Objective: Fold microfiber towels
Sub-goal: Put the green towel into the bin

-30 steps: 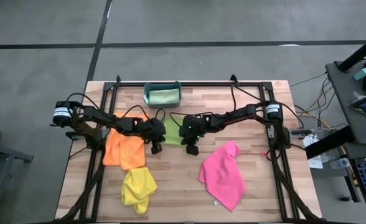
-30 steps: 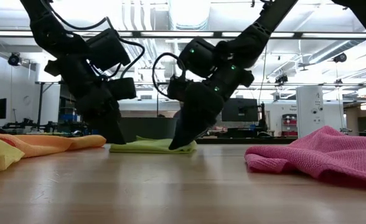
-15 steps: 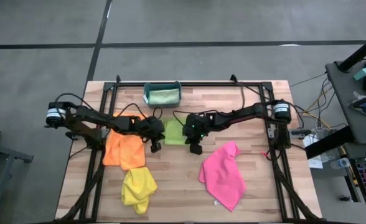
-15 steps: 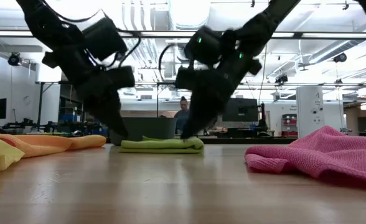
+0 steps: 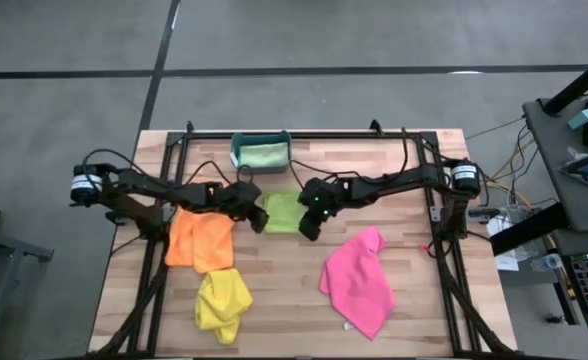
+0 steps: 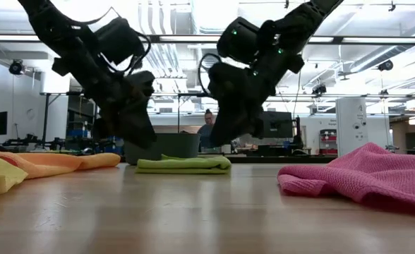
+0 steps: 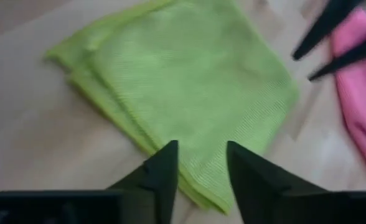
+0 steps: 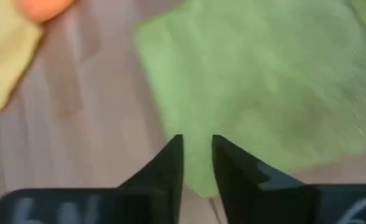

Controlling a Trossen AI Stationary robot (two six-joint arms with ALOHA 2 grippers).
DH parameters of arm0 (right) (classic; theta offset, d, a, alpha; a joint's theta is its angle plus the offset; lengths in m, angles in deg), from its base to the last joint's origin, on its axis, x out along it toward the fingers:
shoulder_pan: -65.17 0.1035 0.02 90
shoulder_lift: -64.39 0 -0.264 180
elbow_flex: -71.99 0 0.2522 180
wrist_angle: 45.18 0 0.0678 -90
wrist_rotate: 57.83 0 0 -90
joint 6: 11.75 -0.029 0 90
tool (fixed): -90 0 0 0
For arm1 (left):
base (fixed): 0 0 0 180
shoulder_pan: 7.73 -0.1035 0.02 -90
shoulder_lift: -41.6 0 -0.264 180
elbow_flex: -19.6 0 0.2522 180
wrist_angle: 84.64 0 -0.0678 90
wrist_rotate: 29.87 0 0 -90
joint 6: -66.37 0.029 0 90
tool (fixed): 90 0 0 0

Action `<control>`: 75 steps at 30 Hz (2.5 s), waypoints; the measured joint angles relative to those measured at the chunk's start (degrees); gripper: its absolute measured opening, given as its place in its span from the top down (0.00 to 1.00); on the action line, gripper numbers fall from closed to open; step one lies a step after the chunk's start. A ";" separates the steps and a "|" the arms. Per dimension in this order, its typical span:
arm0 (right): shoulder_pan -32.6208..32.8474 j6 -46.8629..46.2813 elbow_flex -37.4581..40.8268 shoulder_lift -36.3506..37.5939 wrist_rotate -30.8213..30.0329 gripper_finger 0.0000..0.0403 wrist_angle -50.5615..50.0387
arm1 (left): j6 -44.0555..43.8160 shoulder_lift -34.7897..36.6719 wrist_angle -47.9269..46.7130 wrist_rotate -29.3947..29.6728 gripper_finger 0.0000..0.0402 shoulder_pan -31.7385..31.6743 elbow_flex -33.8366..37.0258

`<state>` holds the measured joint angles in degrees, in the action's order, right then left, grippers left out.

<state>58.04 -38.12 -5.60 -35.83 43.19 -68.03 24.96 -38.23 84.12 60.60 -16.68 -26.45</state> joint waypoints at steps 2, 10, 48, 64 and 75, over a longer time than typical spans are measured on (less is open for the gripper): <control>-0.18 -2.78 1.29 0.69 -2.84 0.71 0.18 | -3.37 -0.72 -0.12 0.39 0.61 -1.00 0.04; -0.61 -9.26 6.27 2.03 -9.59 0.45 2.07 | -7.67 -5.87 2.95 3.72 0.41 -2.06 0.04; -1.62 -17.37 16.64 1.74 -9.09 0.35 24.66 | -7.73 -12.83 13.60 2.64 0.40 -0.41 -1.40; -1.79 -16.87 14.56 -4.65 -3.71 0.45 32.74 | -6.23 -12.90 13.93 3.84 0.64 0.26 -1.08; -2.03 -16.56 14.49 -4.55 -3.49 0.77 32.99 | -2.69 -12.90 14.05 4.46 0.98 0.38 -1.17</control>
<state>56.00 -54.69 8.89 -40.38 39.70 -35.03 22.27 -51.13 98.17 65.06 -16.30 -27.63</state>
